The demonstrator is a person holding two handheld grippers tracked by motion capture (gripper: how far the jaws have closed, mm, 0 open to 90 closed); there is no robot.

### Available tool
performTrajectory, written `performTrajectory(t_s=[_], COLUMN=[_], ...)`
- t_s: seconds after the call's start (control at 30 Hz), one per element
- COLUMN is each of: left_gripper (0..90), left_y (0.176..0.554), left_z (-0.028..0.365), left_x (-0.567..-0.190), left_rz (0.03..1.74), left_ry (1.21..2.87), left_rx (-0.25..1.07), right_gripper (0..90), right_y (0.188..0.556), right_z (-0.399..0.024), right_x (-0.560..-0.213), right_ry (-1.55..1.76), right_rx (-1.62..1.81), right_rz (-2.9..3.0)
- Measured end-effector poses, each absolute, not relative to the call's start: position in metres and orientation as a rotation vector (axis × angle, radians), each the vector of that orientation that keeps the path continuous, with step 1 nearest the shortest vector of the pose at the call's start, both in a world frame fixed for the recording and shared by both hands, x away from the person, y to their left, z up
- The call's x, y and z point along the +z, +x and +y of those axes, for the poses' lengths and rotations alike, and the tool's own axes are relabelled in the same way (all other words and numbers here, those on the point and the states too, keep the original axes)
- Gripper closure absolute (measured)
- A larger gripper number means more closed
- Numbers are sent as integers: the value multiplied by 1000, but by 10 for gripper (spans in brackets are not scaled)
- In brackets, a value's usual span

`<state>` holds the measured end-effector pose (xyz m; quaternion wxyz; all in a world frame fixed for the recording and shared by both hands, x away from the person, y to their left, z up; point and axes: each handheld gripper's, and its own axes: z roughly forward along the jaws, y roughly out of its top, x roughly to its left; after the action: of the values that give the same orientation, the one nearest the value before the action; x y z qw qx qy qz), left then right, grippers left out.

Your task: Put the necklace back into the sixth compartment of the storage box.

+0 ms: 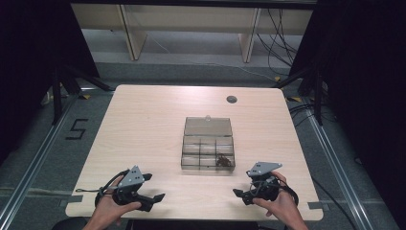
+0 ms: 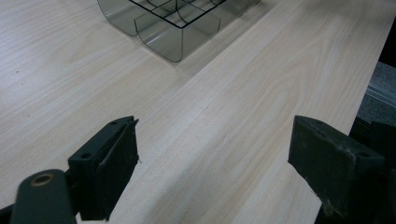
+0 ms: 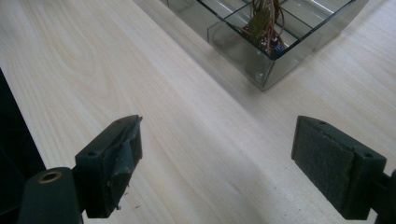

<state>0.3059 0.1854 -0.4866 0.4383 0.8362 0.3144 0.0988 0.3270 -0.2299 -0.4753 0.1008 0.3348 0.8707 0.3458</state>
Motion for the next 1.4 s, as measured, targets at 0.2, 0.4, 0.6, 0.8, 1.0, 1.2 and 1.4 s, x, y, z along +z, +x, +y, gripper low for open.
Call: performTrajectory(t_s=[0.2, 0.4, 0.6, 0.8, 1.0, 1.2, 1.4], left_gripper=[153, 153, 153, 153, 153, 153, 153], left_y=[306, 306, 306, 306, 306, 306, 306], left_z=[185, 185, 185, 185, 186, 185, 185], left_x=[-487, -487, -488, -487, -487, -487, -488], left_rz=[786, 770, 771, 762, 758, 764, 763], left_ry=[2068, 2087, 2080, 2093, 2101, 2093, 2091], left_rx=[243, 260, 263, 269, 269, 272, 266], right_gripper=[171, 171, 171, 171, 171, 172, 172], right_y=[324, 322, 318, 313, 308, 308, 308], right_z=[-232, -233, -235, -235, -234, -234, -235], right_x=[-479, -484, -485, -486, -487, -490, -491], right_ry=[969, 966, 953, 986, 967, 950, 947], right_rx=[1044, 1070, 1058, 1043, 1025, 1024, 1012], right_rz=[2554, 2556, 2558, 2550, 2568, 2578, 2567])
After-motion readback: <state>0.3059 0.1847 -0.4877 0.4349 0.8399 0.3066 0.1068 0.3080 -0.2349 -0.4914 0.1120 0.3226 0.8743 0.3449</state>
